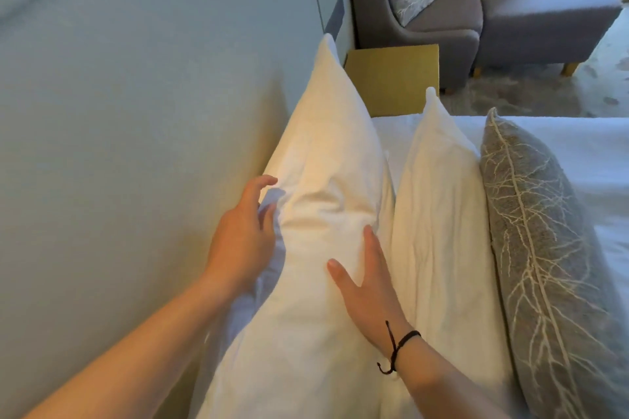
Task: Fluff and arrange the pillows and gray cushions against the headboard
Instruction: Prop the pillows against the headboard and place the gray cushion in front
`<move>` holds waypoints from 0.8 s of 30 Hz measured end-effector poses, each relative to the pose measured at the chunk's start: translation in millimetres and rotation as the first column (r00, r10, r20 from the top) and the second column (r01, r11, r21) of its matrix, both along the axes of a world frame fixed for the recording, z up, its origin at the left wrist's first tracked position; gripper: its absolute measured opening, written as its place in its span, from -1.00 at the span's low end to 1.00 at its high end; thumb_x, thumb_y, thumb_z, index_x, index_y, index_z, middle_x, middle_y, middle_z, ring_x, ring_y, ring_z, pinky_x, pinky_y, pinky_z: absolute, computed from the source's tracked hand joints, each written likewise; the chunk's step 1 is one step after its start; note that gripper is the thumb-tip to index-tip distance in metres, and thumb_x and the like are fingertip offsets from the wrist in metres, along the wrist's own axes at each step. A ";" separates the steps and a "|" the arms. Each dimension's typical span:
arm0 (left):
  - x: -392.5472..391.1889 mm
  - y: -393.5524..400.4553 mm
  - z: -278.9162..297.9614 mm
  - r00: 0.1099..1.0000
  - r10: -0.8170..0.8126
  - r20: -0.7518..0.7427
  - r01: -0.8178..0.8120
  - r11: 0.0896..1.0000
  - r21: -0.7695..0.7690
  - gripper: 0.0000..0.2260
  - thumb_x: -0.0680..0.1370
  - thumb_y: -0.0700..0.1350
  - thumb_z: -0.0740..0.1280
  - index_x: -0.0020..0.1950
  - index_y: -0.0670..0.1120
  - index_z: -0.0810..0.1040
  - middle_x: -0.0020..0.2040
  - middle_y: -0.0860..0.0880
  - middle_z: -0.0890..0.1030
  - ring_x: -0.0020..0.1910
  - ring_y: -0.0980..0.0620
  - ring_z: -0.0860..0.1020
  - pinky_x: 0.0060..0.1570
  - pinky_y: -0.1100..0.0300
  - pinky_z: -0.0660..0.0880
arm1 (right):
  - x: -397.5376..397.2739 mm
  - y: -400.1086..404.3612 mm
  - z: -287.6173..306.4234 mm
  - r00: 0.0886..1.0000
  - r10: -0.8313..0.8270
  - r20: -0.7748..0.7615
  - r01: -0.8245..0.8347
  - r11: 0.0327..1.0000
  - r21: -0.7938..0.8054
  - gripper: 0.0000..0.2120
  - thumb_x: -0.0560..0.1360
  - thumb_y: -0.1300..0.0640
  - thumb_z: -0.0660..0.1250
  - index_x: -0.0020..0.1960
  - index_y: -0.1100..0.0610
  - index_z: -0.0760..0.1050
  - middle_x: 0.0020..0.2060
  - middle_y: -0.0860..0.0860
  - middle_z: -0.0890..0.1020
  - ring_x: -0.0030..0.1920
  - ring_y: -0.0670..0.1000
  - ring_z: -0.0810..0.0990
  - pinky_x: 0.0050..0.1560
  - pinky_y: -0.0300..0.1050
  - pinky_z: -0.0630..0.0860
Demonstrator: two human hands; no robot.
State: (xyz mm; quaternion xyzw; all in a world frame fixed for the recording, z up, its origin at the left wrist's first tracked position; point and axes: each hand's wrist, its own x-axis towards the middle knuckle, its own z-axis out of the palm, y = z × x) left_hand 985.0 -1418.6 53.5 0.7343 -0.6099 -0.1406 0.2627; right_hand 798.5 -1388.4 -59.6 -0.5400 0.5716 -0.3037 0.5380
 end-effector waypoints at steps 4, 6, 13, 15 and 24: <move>22.5 -11.4 12.6 0.962 -0.007 0.274 0.021 0.999 -0.050 -0.66 0.58 -0.19 0.16 0.25 0.18 0.34 -0.38 0.06 0.48 -0.38 -0.10 0.43 -0.40 0.09 0.27 | 11.8 45.9 9.9 0.997 0.053 -0.051 -0.051 0.998 0.044 -0.25 0.34 -0.56 0.12 0.30 -0.59 -0.34 0.47 -0.44 -0.20 0.50 -0.29 -0.16 0.52 0.00 -0.02; 37.1 -9.8 15.1 0.921 0.034 0.389 -0.024 0.999 -0.031 -0.65 0.57 -0.17 0.15 0.28 0.17 0.30 -0.25 -0.07 0.56 -0.33 -0.15 0.44 -0.36 0.09 0.29 | 18.7 61.9 19.3 0.986 0.141 -0.089 -0.137 0.989 0.058 -0.24 0.35 -0.54 0.12 0.35 -0.57 -0.31 0.45 -0.43 -0.21 0.51 -0.25 -0.19 0.52 -0.02 -0.03; 19.4 42.7 0.8 0.862 -0.024 0.506 -0.034 0.994 0.104 -0.84 0.61 -0.11 0.16 0.19 0.02 0.33 0.02 -0.18 0.49 -0.14 -0.27 0.58 -0.30 0.02 0.36 | -24.5 102.8 48.1 0.811 0.407 -0.421 -0.420 0.905 0.066 -0.21 0.47 -0.36 0.20 0.55 -0.22 -0.11 0.58 -0.10 -0.06 0.56 -0.06 -0.07 0.52 -0.05 0.00; 4.8 65.9 1.1 0.827 0.000 0.562 -0.070 0.992 0.102 -0.81 0.58 -0.16 0.17 0.17 -0.01 0.39 0.06 -0.14 0.49 -0.05 -0.23 0.55 -0.26 0.02 0.36 | -50.0 111.9 50.8 0.714 0.363 -0.599 -0.437 0.899 0.025 -0.27 0.51 -0.33 0.15 0.56 -0.19 -0.07 0.59 -0.03 -0.02 0.57 0.01 -0.12 0.53 0.01 -0.08; -120.3 194.5 -31.8 0.967 -0.250 0.039 0.239 0.954 0.180 -0.71 0.60 0.06 0.19 0.27 0.02 0.49 0.24 0.04 0.54 0.16 -0.01 0.55 0.12 0.09 0.48 | -100.0 168.5 16.8 0.760 0.255 -0.598 -0.293 0.956 0.036 -0.36 0.60 -0.11 0.16 0.57 -0.13 -0.08 0.57 -0.08 -0.18 0.56 0.01 -0.18 0.54 0.04 -0.10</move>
